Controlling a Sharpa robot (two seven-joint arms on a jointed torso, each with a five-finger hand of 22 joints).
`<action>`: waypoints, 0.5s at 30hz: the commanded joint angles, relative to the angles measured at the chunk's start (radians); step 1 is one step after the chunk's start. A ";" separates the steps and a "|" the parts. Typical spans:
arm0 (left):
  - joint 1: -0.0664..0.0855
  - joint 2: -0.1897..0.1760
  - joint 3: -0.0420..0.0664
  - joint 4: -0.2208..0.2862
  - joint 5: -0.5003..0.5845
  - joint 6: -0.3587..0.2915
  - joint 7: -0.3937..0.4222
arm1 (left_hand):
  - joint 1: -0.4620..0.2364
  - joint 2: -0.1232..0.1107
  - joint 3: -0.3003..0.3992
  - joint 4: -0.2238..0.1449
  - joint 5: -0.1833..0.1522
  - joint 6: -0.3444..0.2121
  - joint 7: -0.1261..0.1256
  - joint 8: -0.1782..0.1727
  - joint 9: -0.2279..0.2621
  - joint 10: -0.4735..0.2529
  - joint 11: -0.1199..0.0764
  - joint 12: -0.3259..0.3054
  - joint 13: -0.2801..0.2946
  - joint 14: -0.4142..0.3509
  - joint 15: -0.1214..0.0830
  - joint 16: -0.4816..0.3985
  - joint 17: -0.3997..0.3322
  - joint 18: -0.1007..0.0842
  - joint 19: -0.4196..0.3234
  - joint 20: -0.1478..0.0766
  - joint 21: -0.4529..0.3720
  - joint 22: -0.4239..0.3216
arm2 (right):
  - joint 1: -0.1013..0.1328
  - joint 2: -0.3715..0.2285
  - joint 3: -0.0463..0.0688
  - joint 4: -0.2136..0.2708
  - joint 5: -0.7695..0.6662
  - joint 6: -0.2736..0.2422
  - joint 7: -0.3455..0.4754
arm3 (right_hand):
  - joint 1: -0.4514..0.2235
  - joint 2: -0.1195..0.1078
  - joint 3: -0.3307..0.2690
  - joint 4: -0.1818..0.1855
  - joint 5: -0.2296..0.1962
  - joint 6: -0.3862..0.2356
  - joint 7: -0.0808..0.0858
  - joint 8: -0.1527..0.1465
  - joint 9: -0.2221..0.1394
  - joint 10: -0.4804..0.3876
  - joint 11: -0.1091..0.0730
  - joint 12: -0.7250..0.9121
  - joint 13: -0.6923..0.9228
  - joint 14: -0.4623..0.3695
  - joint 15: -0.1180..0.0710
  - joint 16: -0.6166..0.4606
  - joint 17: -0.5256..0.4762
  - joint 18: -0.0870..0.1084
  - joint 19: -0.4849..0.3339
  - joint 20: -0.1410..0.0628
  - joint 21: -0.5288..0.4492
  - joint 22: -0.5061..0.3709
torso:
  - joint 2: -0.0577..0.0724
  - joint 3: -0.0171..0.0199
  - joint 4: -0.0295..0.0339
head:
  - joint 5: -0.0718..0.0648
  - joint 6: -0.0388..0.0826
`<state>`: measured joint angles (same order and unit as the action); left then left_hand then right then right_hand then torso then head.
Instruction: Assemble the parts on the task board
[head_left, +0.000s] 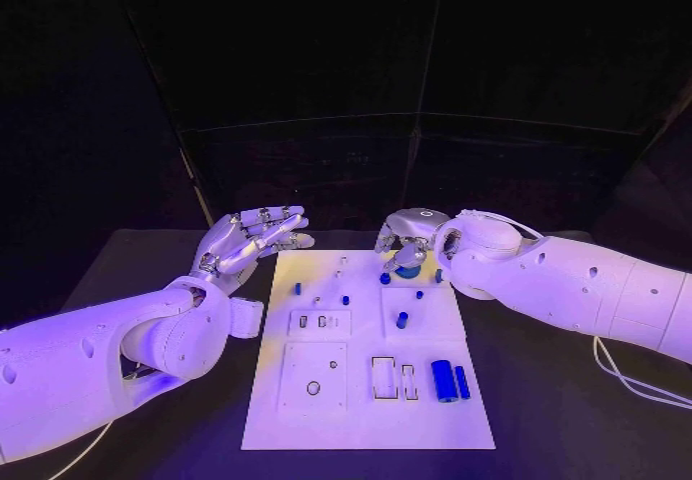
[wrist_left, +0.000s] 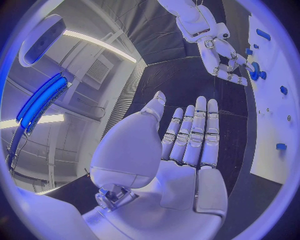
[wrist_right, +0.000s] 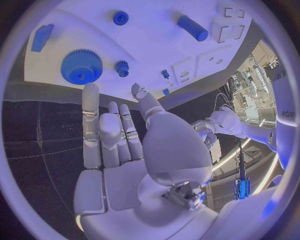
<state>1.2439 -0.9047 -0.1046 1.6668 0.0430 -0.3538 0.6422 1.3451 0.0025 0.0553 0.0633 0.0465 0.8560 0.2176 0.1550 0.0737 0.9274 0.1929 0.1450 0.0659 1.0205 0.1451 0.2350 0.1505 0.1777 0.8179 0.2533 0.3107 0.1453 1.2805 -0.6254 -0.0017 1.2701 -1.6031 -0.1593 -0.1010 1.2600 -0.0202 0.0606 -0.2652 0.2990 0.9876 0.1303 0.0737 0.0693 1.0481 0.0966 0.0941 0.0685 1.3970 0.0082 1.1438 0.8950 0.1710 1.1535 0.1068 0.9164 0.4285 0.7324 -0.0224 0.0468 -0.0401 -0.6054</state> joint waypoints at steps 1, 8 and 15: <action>0.001 0.001 0.000 -0.001 -0.010 0.018 -0.001 | 0.001 0.009 -0.001 -0.005 0.000 0.009 0.032 -0.004 -0.001 0.005 0.003 -0.004 -0.001 -0.003 0.001 -0.004 -0.001 0.003 0.006 0.003 -0.003 -0.002 | 0.001 -0.003 0.000 0.005 0.032 -0.026 0.015 | 0.000 -0.009 0.000 0.005 0.010 0.016 0.002 -0.002 0.000 0.009 -0.005 0.027 0.004 0.000 -0.005 -0.026 -0.031 0.010 0.033 -0.003 0.032 0.036 | 0.000 -0.0004 -0.0038 | 0.002 -0.002; 0.001 0.004 0.000 -0.004 -0.010 0.023 -0.006 | 0.000 0.009 -0.003 -0.007 0.000 0.009 0.033 -0.006 -0.002 0.004 0.004 -0.007 -0.001 -0.003 0.002 -0.007 -0.002 0.003 0.005 0.003 -0.004 -0.003 | -0.002 -0.001 -0.001 0.005 0.042 0.006 0.000 | -0.023 -0.003 0.005 0.015 0.034 0.038 0.010 -0.002 0.000 0.051 -0.018 0.081 0.007 0.082 -0.020 0.081 0.108 -0.043 0.199 -0.020 0.256 0.374 | 0.003 0.0012 -0.0043 | -0.001 -0.005; 0.001 0.007 0.000 -0.007 -0.010 0.027 -0.010 | 0.000 0.010 -0.003 -0.007 0.000 0.008 0.033 -0.007 -0.002 0.004 0.004 -0.007 -0.001 -0.003 0.002 -0.007 -0.002 0.003 0.005 0.003 -0.004 -0.003 | -0.006 0.001 -0.030 -0.003 0.046 0.020 -0.010 | -0.035 -0.005 0.007 0.020 0.053 0.041 0.016 -0.004 -0.001 0.040 -0.014 0.085 0.005 0.092 -0.017 0.106 0.136 -0.050 0.221 -0.020 0.290 0.420 | 0.005 0.0014 -0.0015 | -0.003 -0.010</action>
<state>1.2440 -0.8982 -0.1048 1.6597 0.0426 -0.3463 0.6326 1.3451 0.0025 0.0525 0.0605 0.0465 0.8560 0.2176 0.1512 0.0724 0.9274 0.1929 0.1395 0.0660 1.0205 0.1451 0.2315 0.1502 0.1776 0.8178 0.2533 0.3107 0.1437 1.2716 -0.6261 -0.0333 1.2684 -1.5678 -0.1537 -0.1049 1.2340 -0.0233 0.0677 -0.2527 0.3477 1.0253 0.1431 0.0737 0.0694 1.0936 0.0805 0.1770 0.0746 1.4617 -0.0109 1.2452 1.0299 0.1315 1.3675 0.0893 1.2003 0.8476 0.7360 -0.0213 0.0434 -0.0427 -0.6135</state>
